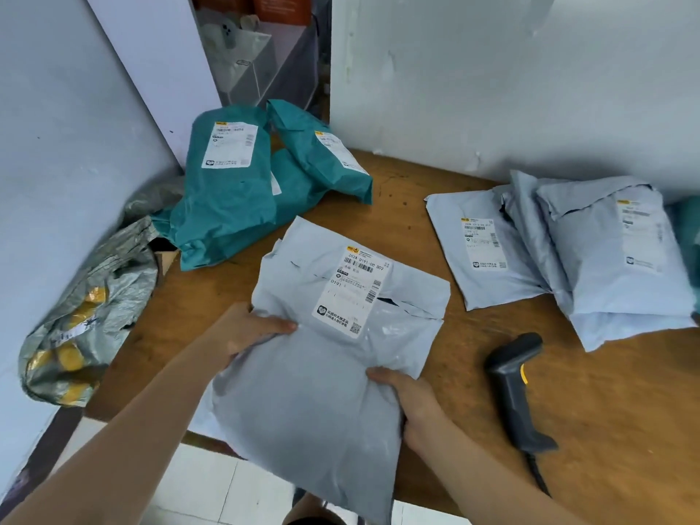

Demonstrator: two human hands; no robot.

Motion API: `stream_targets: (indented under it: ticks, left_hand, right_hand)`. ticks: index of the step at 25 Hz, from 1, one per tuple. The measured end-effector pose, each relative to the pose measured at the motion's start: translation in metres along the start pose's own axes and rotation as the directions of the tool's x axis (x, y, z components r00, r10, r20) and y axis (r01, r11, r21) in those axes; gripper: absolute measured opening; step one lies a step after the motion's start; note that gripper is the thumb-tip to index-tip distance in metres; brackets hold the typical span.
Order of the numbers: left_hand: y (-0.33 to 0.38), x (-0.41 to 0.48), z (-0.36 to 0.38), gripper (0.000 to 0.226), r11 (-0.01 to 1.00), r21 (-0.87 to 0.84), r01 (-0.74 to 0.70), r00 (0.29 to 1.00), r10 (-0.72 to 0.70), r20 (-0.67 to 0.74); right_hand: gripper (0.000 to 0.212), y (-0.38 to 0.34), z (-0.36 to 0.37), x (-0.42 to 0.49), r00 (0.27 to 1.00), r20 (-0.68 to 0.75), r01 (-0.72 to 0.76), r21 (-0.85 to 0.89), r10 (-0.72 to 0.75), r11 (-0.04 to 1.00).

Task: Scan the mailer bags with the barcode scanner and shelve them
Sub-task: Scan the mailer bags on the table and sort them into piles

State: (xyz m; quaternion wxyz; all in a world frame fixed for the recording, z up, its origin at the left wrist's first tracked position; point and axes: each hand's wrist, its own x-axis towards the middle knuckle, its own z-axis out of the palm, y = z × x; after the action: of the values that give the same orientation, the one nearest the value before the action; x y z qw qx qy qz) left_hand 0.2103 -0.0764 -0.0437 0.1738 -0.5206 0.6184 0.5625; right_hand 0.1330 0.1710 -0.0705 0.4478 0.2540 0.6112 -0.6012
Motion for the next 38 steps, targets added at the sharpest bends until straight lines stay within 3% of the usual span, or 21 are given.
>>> stream_targets:
  ticks: [2, 5, 7, 8, 10, 12, 14, 15, 17, 18, 20, 23, 25, 27, 29, 30, 34, 38]
  left_hand:
    - [0.013, 0.003, 0.007, 0.086, 0.997, 0.071, 0.001, 0.999, 0.003, -0.052]
    - [0.021, 0.005, 0.016, 0.089, 0.879, 0.473, 0.061, 0.992, -0.001, -0.126]
    - [0.034, 0.002, 0.029, 0.098, 0.725, 0.684, 0.081, 0.959, 0.131, -0.252]
    - [0.047, -0.001, 0.042, 0.094, 0.653, 0.756, 0.047, 0.918, 0.270, -0.290]
    - [0.078, -0.008, 0.083, 0.074, 0.559, 0.813, -0.164, 0.780, 0.578, -0.240]
    - [0.109, -0.011, 0.132, 0.053, 0.538, 0.722, -0.435, 0.664, 0.733, -0.145]
    - [0.138, -0.008, 0.183, 0.029, 0.600, 0.507, -0.619, 0.711, 0.702, 0.038]
    - [0.148, -0.005, 0.206, 0.009, 0.664, 0.414, -0.623, 0.763, 0.632, 0.133]
    - [0.164, 0.009, 0.244, 0.027, 0.800, 0.275, -0.533, 0.845, 0.486, 0.224]
    - [0.170, 0.016, 0.259, 0.028, 0.859, 0.219, -0.462, 0.882, 0.420, 0.213]
    - [0.177, 0.034, 0.274, 0.008, 0.924, 0.142, -0.356, 0.932, 0.340, 0.126]
    - [0.187, 0.051, 0.290, 0.028, 0.977, -0.022, -0.212, 0.977, 0.212, 0.032]
    - [0.191, 0.055, 0.301, 0.017, 0.981, -0.125, -0.149, 0.986, 0.157, 0.059]
    - [0.190, 0.053, 0.309, 0.020, 0.986, -0.078, -0.149, 0.987, 0.153, 0.056]
    - [0.184, 0.048, 0.311, 0.015, 0.970, 0.048, -0.238, 0.967, 0.233, 0.099]
    - [0.180, 0.043, 0.310, 0.011, 0.958, 0.053, -0.282, 0.953, 0.273, 0.133]
    - [0.164, 0.004, 0.302, 0.017, 0.933, -0.053, -0.355, 0.896, 0.356, 0.264]
    - [0.128, -0.030, 0.287, 0.012, 0.873, 0.201, -0.445, 0.869, 0.366, 0.333]
  right_hand:
    - [0.037, -0.015, -0.006, 0.007, 0.997, -0.005, 0.083, -0.022, -0.083, 0.996]
    - [0.062, -0.036, -0.024, 0.016, 0.969, -0.151, 0.175, -0.148, -0.197, 0.973]
    - [0.066, -0.052, -0.052, 0.019, 0.879, -0.295, 0.235, -0.415, -0.374, 0.879]
    - [0.063, -0.059, -0.068, 0.017, 0.805, -0.351, 0.244, -0.540, -0.479, 0.806]
    - [0.056, -0.069, -0.098, 0.009, 0.650, -0.420, 0.197, -0.711, -0.633, 0.675]
    - [0.057, -0.071, -0.118, 0.003, 0.569, -0.465, 0.101, -0.779, -0.679, 0.619]
    - [0.071, -0.068, -0.135, -0.002, 0.599, -0.493, -0.045, -0.807, -0.631, 0.588]
    - [0.079, -0.066, -0.144, -0.001, 0.646, -0.510, -0.130, -0.806, -0.568, 0.577]
    - [0.088, -0.062, -0.164, -0.001, 0.753, -0.521, -0.227, -0.780, -0.403, 0.584]
    - [0.084, -0.059, -0.172, -0.001, 0.800, -0.486, -0.199, -0.768, -0.351, 0.609]
    - [0.072, -0.053, -0.181, 0.000, 0.858, -0.383, -0.096, -0.774, -0.343, 0.626]
    - [0.086, -0.045, -0.185, 0.007, 0.890, -0.220, -0.041, -0.911, -0.400, 0.410]
    - [0.089, -0.041, -0.183, 0.010, 0.895, -0.186, -0.024, -0.928, -0.406, 0.372]
    - [0.082, -0.045, -0.190, 0.012, 0.915, -0.188, 0.056, -0.818, -0.357, 0.572]
    - [0.077, -0.061, -0.198, 0.008, 0.922, -0.238, 0.123, -0.565, -0.305, 0.815]
    - [0.074, -0.068, -0.201, 0.002, 0.919, -0.254, 0.165, -0.447, -0.301, 0.879]
    - [0.048, -0.091, -0.199, -0.028, 0.909, -0.172, 0.340, -0.225, -0.381, 0.913]
    - [0.041, -0.104, -0.197, -0.051, 0.882, -0.117, 0.432, -0.183, -0.456, 0.883]
